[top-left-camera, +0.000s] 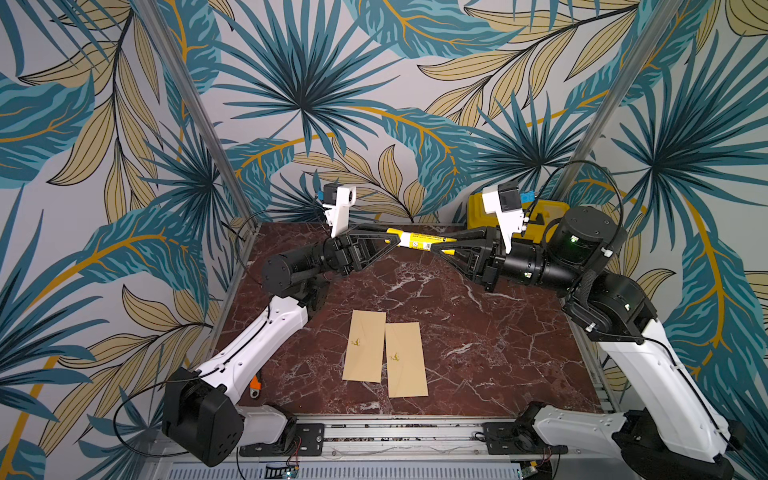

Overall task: Seal the envelope with a glue stick
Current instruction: Close the lid of the glue stick, then place the glue stick at the center of the board.

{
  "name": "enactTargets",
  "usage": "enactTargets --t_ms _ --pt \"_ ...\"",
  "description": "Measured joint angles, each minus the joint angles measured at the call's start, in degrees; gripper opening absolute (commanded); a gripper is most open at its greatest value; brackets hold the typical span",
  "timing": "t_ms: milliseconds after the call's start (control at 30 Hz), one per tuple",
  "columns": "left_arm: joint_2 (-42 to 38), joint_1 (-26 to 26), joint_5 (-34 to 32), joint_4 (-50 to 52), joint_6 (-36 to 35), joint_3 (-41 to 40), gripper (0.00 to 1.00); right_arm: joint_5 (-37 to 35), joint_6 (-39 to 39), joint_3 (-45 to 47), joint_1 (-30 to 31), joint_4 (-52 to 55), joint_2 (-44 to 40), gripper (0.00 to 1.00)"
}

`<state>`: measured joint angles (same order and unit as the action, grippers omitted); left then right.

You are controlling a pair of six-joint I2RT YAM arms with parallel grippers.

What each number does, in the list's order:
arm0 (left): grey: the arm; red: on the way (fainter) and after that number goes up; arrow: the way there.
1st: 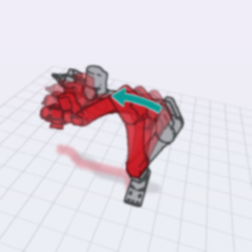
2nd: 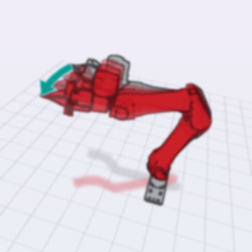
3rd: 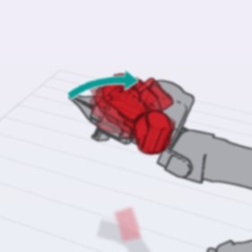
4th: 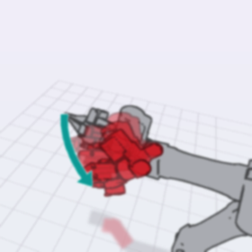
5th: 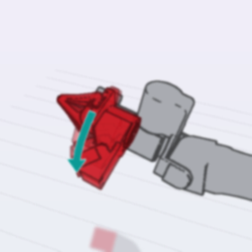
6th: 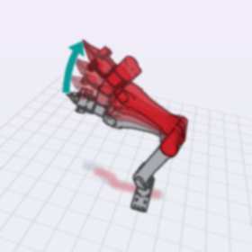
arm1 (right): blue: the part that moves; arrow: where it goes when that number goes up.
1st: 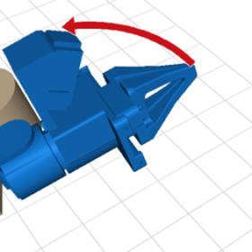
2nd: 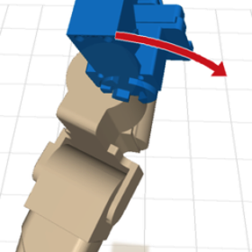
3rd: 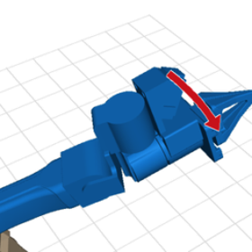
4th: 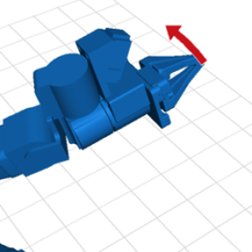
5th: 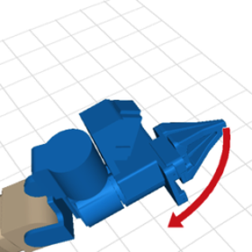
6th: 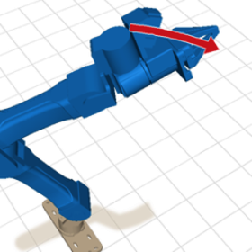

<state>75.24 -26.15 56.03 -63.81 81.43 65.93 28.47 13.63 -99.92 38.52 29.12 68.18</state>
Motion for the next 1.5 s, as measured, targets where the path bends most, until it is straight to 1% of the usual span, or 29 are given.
enactTargets --t_ms 200,367,667,767,933,1067,1167,1267,1367,1500 --pt "-3.13 0.0 -1.14 11.08 -7.41 -1.18 0.31 -3.32 -1.27 -0.33 0.98 2.21 0.68 0.0" --pt "-4.66 0.0 -3.54 14.84 -10.32 -2.6 0.31 -5.99 -1.73 -0.37 2.01 2.51 1.27 0.0" --pt "-5.29 0.0 -7.21 15.06 -11.06 -4.2 0.31 -7.93 -1.42 0.92 2.78 -0.24 1.97 0.0" --pt "-5.29 0.02 -8.09 14.1 -10.54 -4.35 0.31 -7.61 -0.57 2.01 2.78 -2.47 1.97 0.0" --pt "-5.03 -0.11 -8.28 10.97 -8.5 -4.85 0.35 -5.66 0.87 4.35 3.02 -6.86 2.23 0.0" --pt "-4.79 -0.79 -7.1 10.1 -7.41 -4.92 0.41 -4.61 1.88 6.62 3.58 -9.97 2.54 0.0" --pt "-4.79 -0.81 -6.86 10.03 -7.5 -4.92 0.5 -4.09 3.19 8.66 3.58 -12.92 2.54 0.0" --pt "-4.79 -0.94 -6.69 9.99 -7.61 -4.92 0.56 -4.04 4.2 10.29 3.58 -15.37 2.54 0.0" --pt "-4.83 -1.03 -6.67 9.97 -7.67 -4.92 0.62 -4.52 4.79 11.08 3.58 -16.83 2.4 0.0" --pt "-5.18 -1.03 -6.51 10.25 -8.63 -5.07 0.67 -6.14 4.83 11.32 3.58 -18.12 1.64 0.0"
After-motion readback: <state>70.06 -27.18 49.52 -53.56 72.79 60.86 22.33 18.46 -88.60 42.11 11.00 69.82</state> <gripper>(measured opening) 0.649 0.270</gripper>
